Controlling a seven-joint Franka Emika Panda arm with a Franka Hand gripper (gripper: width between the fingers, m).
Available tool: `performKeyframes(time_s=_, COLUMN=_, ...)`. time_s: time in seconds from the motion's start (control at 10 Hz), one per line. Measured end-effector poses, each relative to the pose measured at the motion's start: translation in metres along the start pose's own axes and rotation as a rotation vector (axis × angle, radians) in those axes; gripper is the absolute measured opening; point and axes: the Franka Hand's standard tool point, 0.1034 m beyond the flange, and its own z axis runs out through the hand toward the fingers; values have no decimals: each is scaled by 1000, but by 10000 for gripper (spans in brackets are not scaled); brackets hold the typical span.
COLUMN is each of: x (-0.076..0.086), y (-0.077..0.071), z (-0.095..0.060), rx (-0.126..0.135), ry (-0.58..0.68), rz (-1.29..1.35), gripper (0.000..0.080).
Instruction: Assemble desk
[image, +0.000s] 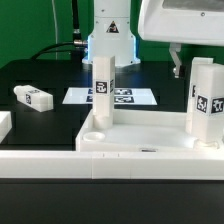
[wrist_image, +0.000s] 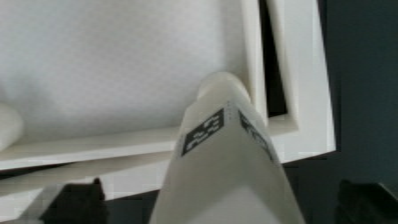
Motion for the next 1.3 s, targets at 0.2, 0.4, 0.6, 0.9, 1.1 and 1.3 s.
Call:
performKeyframes(time_s=0.2, x=-1, y=-2, z=1, rx=-20, ry=4, rz=-166, gripper=649)
performKeyframes(time_s=0.4, x=-1, y=-2, z=1, rx=-21, ry=3, rz=-296, gripper=649)
performKeyframes(time_s=0.6, x=-1, y=-1, z=1, rx=-31, ry=3, rz=-407, gripper=649)
performKeyframes(time_s=0.9, x=0, y=0, z=1, rx=-32, ry=1, rz=-447, gripper=451)
performKeyframes(time_s=1.1, x=0, y=1, z=2, rx=-31, ry=0, rz=-445, gripper=291)
performKeyframes(time_s=1.3, x=0, y=1, z=2, rx=-31, ry=1, rz=-414, gripper=291)
